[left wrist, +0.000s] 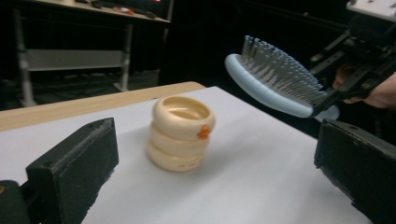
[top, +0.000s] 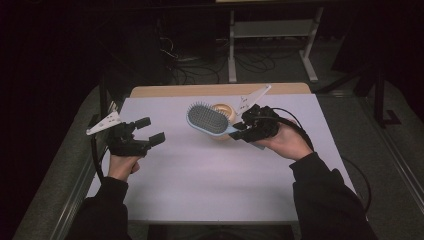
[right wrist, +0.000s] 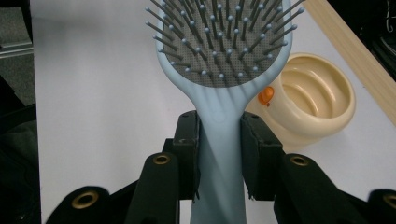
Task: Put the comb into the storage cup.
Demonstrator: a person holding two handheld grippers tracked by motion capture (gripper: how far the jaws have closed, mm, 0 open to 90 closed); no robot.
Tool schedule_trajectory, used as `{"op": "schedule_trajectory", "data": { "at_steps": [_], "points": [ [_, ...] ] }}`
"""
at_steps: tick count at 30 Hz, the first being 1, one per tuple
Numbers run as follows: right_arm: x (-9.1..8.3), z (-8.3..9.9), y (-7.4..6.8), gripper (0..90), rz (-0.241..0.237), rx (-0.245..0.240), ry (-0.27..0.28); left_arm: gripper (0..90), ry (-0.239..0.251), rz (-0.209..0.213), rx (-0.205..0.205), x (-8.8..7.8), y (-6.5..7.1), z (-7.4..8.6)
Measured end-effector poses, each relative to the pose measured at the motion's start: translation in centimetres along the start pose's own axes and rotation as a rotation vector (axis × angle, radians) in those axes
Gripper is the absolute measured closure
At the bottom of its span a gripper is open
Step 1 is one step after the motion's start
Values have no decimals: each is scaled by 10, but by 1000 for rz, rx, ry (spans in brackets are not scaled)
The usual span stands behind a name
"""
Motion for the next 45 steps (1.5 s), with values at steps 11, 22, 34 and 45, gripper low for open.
{"op": "schedule_trajectory", "data": {
  "at_steps": [11,22,34,45],
  "points": [
    [-7,-5,2,684,15,3,16,0,-2,33,11,15,9,-13],
    [-12,-15,6,683,19,8,46,0,16,58,-24,30,10,-33],
    [-17,-27,10,683,33,13,89,0,15,70,-8,48,14,-56],
    [-15,-37,15,683,43,14,123,0,8,98,-12,70,19,-67]
  ]
}}
Point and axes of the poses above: each handheld gripper's, and its own axes: x roughly forward along the jaws, z roughly out of its underside, y roughly to its right, the point moved 3 cm from there along x, roughly forward along the jaws, and after that the axes turned 8 degrees about x, right-handed, at the moved point
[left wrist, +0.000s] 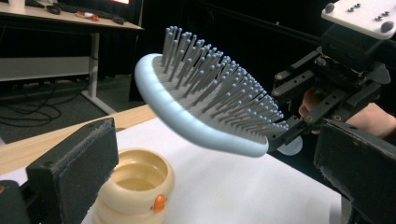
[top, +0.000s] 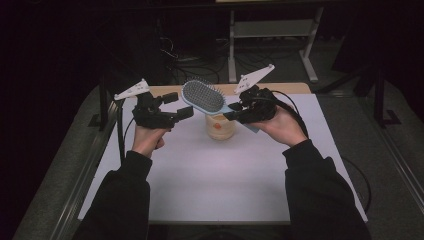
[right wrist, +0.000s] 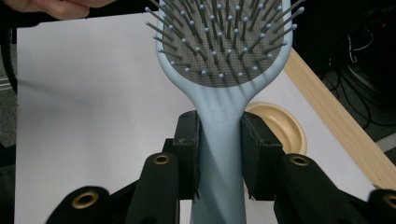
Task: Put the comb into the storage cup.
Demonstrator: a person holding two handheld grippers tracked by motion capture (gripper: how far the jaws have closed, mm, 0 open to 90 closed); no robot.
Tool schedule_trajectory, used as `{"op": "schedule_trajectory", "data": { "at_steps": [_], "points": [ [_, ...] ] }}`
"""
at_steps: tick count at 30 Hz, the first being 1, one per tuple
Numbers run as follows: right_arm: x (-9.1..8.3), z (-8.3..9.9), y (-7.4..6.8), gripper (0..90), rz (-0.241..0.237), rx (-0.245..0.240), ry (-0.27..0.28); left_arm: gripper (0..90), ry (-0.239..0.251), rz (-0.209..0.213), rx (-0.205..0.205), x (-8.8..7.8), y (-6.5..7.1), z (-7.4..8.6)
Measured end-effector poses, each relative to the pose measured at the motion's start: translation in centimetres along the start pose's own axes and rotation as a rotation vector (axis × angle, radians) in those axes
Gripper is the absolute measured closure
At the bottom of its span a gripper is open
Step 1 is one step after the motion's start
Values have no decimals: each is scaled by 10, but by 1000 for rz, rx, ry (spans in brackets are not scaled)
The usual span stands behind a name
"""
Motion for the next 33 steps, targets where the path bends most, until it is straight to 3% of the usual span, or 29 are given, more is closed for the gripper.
{"op": "schedule_trajectory", "data": {
  "at_steps": [7,12,18,26,30,33],
  "points": [
    [3,-8,0,684,3,-15,27,0,15,7,-20,9,-2,-11],
    [7,-13,-2,684,4,-23,54,0,23,-1,-13,12,1,-19],
    [8,-16,-4,683,17,-32,79,1,40,18,-59,15,-1,-18],
    [12,-18,-5,683,19,-23,92,148,54,-18,-85,17,-5,-18],
    [17,-18,-6,683,9,-20,98,235,52,-50,-115,16,-8,-17],
    [20,-17,-6,683,6,-13,102,289,69,-50,-152,15,-10,-16]
  ]
}}
Point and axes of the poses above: each handheld gripper's, and its own axes: x roughly forward along the jaws, z roughly out of its underside, y roughly to its right, the point moved 3 cm from there along x, roughly forward along the jaws, and after that the axes turned 8 degrees about x, right-handed, at the moved point
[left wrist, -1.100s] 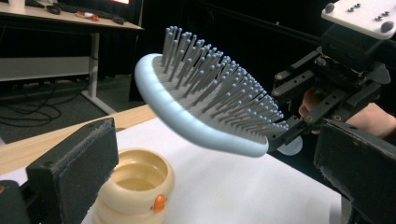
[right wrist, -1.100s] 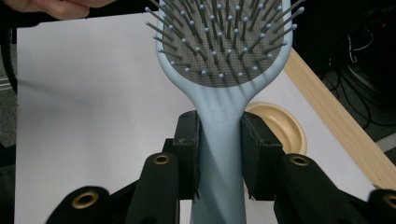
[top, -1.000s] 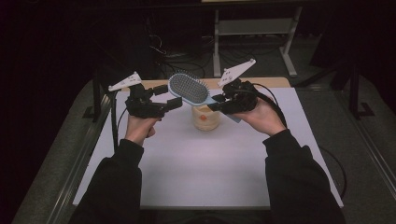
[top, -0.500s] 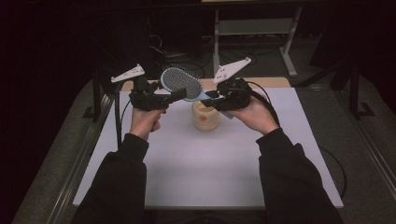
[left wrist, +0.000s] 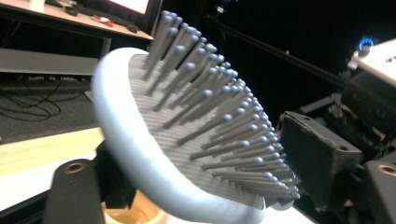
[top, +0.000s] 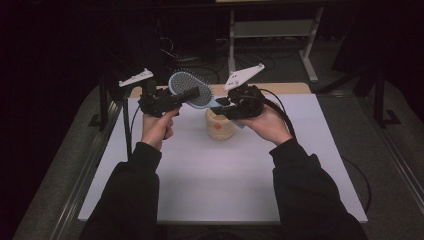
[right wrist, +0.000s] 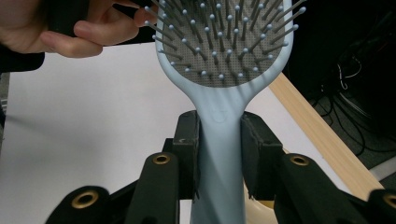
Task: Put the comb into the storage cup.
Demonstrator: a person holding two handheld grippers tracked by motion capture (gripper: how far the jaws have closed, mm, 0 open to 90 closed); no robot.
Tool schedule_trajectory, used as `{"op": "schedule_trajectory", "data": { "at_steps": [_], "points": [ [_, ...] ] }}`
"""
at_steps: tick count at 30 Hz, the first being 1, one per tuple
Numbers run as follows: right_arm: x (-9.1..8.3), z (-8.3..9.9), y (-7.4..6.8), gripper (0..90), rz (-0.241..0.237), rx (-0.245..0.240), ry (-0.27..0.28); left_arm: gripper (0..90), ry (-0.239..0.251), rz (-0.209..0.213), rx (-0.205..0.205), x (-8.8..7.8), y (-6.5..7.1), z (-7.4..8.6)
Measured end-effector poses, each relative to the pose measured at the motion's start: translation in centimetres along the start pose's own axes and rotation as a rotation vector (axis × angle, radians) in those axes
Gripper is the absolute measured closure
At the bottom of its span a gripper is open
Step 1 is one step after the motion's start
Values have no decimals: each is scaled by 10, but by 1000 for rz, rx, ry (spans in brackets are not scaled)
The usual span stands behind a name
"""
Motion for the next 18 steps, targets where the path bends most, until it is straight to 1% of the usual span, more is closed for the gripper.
{"op": "schedule_trajectory", "data": {
  "at_steps": [5,6,8,9,11,14,17,18],
  "points": [
    [5,0,-2,685,10,-3,3,367,32,17,-44,-2,-3,0],
    [6,0,-2,685,13,-3,4,379,37,17,-47,-2,-3,0],
    [7,0,-2,687,19,-3,5,413,50,30,-53,-3,-2,-2],
    [8,0,-2,688,21,-8,3,438,50,30,-51,-3,-1,-2],
    [11,0,-3,689,22,-4,1,460,48,22,-46,-4,0,-4],
    [13,1,-4,689,20,4,1,479,39,14,-31,-4,2,-5],
    [16,2,-4,690,19,3,-3,503,42,22,-27,-4,3,-5],
    [17,2,-4,690,14,7,-6,507,46,27,-33,-4,4,-5]
  ]
}}
Point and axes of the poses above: each handheld gripper's, and its own axes: x roughly forward along the jaws, z roughly out of its underside, y roughly to its right, the point moved 3 cm from there along x, roughly forward along the jaws, and after that the axes turned 8 degrees about x, right-handed, at the moved point
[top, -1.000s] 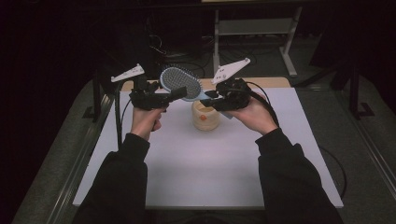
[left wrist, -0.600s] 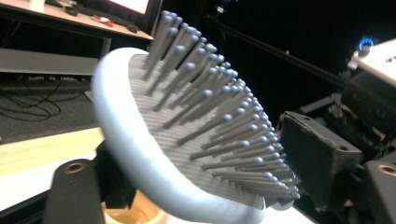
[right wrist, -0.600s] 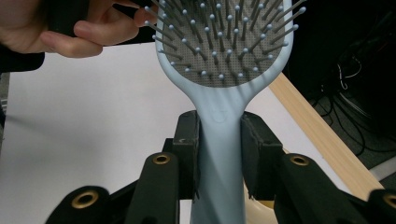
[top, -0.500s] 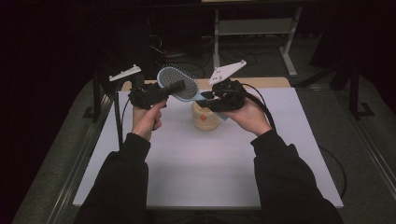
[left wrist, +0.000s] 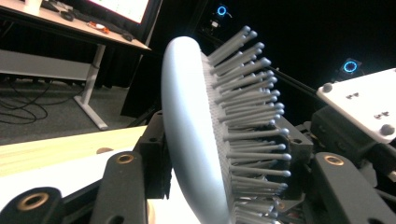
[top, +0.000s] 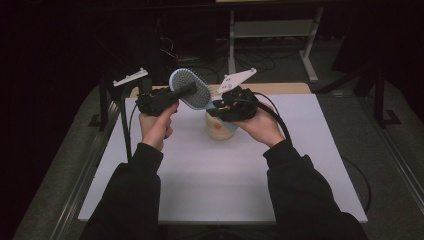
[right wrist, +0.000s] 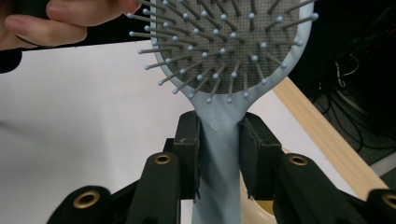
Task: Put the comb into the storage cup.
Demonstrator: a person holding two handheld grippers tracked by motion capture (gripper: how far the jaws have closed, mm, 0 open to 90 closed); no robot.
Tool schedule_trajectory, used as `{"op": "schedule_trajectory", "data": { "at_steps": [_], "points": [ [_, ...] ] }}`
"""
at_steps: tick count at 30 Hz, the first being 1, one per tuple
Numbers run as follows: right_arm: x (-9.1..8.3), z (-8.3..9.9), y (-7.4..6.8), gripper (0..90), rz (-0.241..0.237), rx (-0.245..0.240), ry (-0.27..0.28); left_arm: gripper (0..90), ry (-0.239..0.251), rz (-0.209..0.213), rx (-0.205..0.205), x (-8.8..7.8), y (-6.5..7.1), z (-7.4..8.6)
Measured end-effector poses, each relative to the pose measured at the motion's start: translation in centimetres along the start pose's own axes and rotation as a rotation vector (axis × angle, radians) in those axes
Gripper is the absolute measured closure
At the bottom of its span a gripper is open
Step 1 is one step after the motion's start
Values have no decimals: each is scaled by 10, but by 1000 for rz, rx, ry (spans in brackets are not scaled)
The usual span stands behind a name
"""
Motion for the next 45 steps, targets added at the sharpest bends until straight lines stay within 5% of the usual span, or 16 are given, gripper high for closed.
{"op": "schedule_trajectory", "data": {
  "at_steps": [14,20,25,32,40,45],
  "points": [
    [10,8,3,661,-81,117,35,545,-33,-14,55,2,6,-2],
    [5,7,8,482,-78,164,62,547,-38,-20,71,0,7,-8],
    [-1,10,11,429,-96,182,73,547,-38,-32,89,-3,7,-15],
    [-9,15,23,210,-44,264,103,547,-46,-47,110,-4,6,-29],
    [-20,22,31,0,27,279,111,548,-46,-62,138,-4,5,-43],
    [-27,30,36,0,73,289,104,547,-42,-71,152,-5,5,-51]
  ]
}}
Point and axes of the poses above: each handheld gripper's, and its own axes: x roughly forward along the jaws, z roughly out of its underside, y roughly to its right, the point moved 3 cm from there along x, roughly forward along the jaws, and after that the axes turned 8 degrees about x, right-handed, at the moved point
